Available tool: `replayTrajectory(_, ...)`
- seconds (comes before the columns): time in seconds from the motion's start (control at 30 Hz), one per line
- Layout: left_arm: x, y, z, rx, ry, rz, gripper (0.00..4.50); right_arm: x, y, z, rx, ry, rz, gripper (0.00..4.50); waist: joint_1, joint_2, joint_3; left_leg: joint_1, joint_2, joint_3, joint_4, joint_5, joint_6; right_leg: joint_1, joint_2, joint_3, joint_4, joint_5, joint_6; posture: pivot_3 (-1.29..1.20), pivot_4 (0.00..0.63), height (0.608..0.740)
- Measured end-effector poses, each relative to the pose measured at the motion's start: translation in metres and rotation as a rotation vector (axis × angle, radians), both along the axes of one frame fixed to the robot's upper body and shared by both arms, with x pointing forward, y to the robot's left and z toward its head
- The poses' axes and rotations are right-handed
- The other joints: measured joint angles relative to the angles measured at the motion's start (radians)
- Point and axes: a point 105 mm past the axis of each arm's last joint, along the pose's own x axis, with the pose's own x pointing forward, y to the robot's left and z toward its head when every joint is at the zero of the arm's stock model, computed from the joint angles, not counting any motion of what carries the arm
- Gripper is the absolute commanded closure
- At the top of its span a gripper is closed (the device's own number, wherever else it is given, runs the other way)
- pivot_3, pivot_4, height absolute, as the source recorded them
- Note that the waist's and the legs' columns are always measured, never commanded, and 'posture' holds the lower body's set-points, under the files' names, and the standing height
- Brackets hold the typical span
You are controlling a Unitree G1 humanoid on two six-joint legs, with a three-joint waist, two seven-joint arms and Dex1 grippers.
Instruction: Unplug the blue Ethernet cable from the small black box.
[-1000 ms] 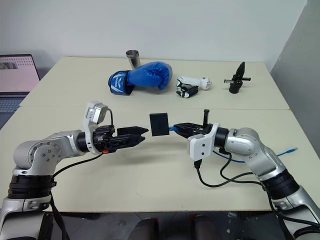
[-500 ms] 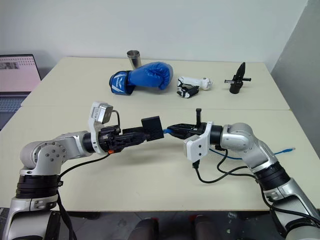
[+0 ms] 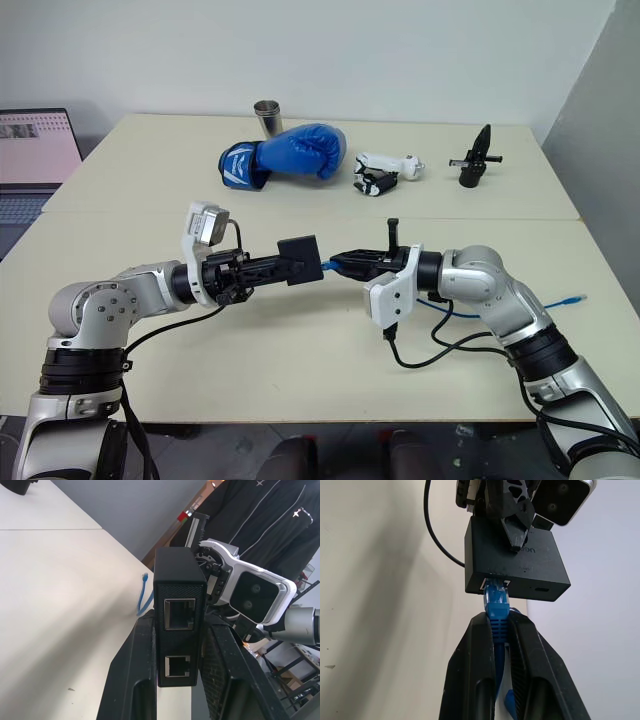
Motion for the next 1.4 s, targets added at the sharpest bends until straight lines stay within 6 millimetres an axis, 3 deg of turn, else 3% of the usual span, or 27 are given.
replayTrajectory(0.17, 0.001, 0.000, -0.001, 0.009, -0.009, 0.001, 3.72, 0.000, 0.000, -0.001, -0.008, -0.004, -0.004, 4.40, 0.000, 0.000, 0.000, 0.000, 0.000, 0.000, 0.000, 0.000, 0.000, 0.000, 0.000, 0.000, 0.000, 0.000, 0.000, 0.00, 0.150, 0.740)
replayTrajectory(0.23, 0.001, 0.000, -0.001, 0.009, -0.010, -0.001, 3.72, 0.000, 0.000, -0.001, -0.009, -0.005, -0.004, 3.69, 0.000, 0.000, 0.000, 0.000, 0.000, 0.000, 0.000, 0.000, 0.000, 0.000, 0.000, 0.000, 0.000, 0.000, 0.000, 0.00, 0.150, 0.740)
replayTrajectory(0.4, -0.002, -0.007, -0.003, 0.015, -0.004, -0.048, 3.72, -0.004, 0.000, -0.001, -0.034, 0.003, -0.008, 2.58, 0.001, 0.000, 0.000, 0.000, 0.000, 0.000, 0.000, 0.000, 0.000, 0.000, 0.000, 0.000, 0.000, 0.000, 0.000, 0.00, 0.150, 0.740)
replayTrajectory(0.53, -0.004, -0.008, -0.004, 0.024, -0.010, -0.081, 3.72, -0.013, -0.008, -0.004, -0.058, 0.086, -0.026, 2.56, 0.002, 0.000, 0.000, 0.000, 0.000, 0.000, 0.000, 0.000, 0.000, 0.000, 0.000, 0.000, 0.000, 0.000, 0.000, 0.00, 0.150, 0.740)
replayTrajectory(0.63, -0.007, -0.008, -0.005, 0.053, -0.030, -0.116, 3.72, -0.021, -0.012, 0.005, -0.029, 0.161, -0.031, 2.56, 0.001, 0.000, 0.000, 0.000, 0.000, 0.000, 0.000, 0.000, 0.000, 0.000, 0.000, 0.000, 0.000, 0.000, 0.000, 0.00, 0.150, 0.740)
replayTrajectory(0.87, -0.004, -0.004, -0.006, 0.125, -0.106, -0.178, 3.72, -0.029, -0.017, 0.025, 0.207, 0.630, -0.095, 2.56, 0.001, 0.000, 0.000, 0.000, 0.000, -0.001, 0.000, 0.000, 0.000, 0.000, 0.000, -0.001, 0.000, 0.000, 0.000, 0.00, 0.150, 0.740)
replayTrajectory(0.93, -0.004, -0.002, -0.007, 0.137, -0.122, -0.198, 3.72, -0.028, -0.017, 0.019, 0.281, 0.891, -0.125, 2.56, 0.001, 0.000, 0.000, 0.000, 0.000, -0.001, 0.000, 0.000, 0.000, 0.000, 0.000, -0.001, 0.000, 0.000, 0.000, 0.00, 0.150, 0.740)
replayTrajectory(1.03, -0.004, 0.000, -0.004, 0.145, -0.146, -0.214, 3.72, -0.027, -0.015, 0.012, 0.333, 1.074, -0.147, 2.56, 0.000, 0.000, 0.000, 0.000, 0.000, 0.000, 0.000, 0.000, 0.000, 0.000, 0.000, -0.001, 0.000, 0.000, 0.000, 0.00, 0.150, 0.740)
replayTrajectory(1.23, -0.005, 0.001, -0.004, 0.148, -0.159, -0.228, 3.72, -0.025, -0.012, 0.001, 0.370, 1.266, -0.176, 2.56, 0.000, 0.000, 0.000, -0.001, 0.000, 0.000, 0.000, 0.000, 0.001, -0.001, 0.001, 0.000, -0.001, 0.000, 0.000, 0.00, 0.150, 0.740)
replayTrajectory(1.4, -0.005, 0.001, -0.004, 0.150, -0.159, -0.230, 3.72, -0.026, -0.008, -0.002, 0.395, 1.349, -0.165, 1.35, 0.000, 0.000, 0.000, -0.002, 0.000, 0.000, -0.001, 0.000, 0.001, -0.002, 0.001, 0.000, -0.001, -0.001, 0.001, 0.00, 0.150, 0.740)
